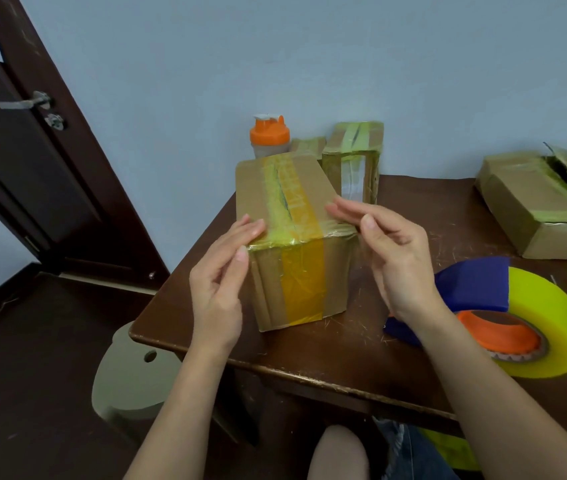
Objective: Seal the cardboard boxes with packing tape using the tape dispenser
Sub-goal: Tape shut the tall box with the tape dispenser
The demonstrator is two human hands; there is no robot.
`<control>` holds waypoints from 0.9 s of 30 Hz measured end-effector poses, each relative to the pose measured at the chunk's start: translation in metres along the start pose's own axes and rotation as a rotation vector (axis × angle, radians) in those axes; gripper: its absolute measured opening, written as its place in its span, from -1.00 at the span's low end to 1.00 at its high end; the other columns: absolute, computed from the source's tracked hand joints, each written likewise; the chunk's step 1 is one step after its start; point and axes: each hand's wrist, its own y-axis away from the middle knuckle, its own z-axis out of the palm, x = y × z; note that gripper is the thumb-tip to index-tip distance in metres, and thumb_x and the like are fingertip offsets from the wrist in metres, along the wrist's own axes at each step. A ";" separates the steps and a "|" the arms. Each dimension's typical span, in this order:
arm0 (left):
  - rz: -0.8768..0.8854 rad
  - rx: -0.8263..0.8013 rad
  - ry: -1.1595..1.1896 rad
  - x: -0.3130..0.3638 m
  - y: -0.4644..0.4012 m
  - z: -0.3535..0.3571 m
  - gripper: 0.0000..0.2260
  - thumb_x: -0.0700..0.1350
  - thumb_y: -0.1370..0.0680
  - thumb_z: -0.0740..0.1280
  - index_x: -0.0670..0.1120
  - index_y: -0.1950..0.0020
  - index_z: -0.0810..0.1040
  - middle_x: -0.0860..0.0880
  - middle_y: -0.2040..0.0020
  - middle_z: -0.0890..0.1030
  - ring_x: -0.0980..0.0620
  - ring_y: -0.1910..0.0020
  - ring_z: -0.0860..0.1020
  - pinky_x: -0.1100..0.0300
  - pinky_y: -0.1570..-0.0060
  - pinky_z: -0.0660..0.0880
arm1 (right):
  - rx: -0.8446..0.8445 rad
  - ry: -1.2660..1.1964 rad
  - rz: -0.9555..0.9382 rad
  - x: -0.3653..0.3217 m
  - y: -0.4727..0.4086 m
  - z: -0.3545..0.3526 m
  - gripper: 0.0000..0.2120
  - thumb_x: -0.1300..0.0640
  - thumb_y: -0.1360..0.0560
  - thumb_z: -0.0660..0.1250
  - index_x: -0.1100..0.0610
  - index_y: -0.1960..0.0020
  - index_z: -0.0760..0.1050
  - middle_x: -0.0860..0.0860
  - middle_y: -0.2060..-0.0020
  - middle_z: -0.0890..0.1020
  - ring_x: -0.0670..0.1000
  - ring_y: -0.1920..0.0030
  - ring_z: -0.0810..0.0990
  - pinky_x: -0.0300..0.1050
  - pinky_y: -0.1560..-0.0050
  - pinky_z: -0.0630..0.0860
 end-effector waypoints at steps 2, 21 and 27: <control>-0.075 -0.004 0.128 0.000 -0.002 -0.005 -0.70 -0.09 -0.61 0.17 -0.13 -0.26 0.56 -0.08 -0.22 0.64 -0.05 -0.38 0.46 0.05 -0.41 0.33 | 0.030 -0.122 0.065 0.001 0.004 0.000 -0.69 0.28 -0.65 0.08 0.21 -0.31 0.48 0.10 -0.24 0.60 0.04 -0.36 0.48 -0.07 -0.39 0.37; -0.188 -0.095 0.389 -0.012 0.006 -0.003 -0.77 -0.05 -0.57 0.28 0.10 -0.17 0.65 0.08 -0.44 0.44 0.10 -0.52 0.24 0.08 -0.47 0.24 | -0.030 -0.024 0.040 0.019 0.013 0.003 -0.64 0.19 -0.60 0.16 0.11 -0.38 0.40 -0.09 -0.39 0.46 -0.11 -0.49 0.25 -0.07 -0.50 0.19; -0.121 -0.040 0.219 -0.016 0.007 -0.002 -0.81 -0.05 -0.60 0.30 0.12 -0.17 0.63 0.04 -0.41 0.47 0.04 -0.50 0.29 -0.05 -0.46 0.25 | 0.050 0.011 -0.038 0.021 0.015 0.010 -0.71 0.23 -0.55 0.23 0.08 -0.25 0.48 -0.25 -0.24 0.56 -0.09 -0.44 0.36 -0.23 -0.39 0.32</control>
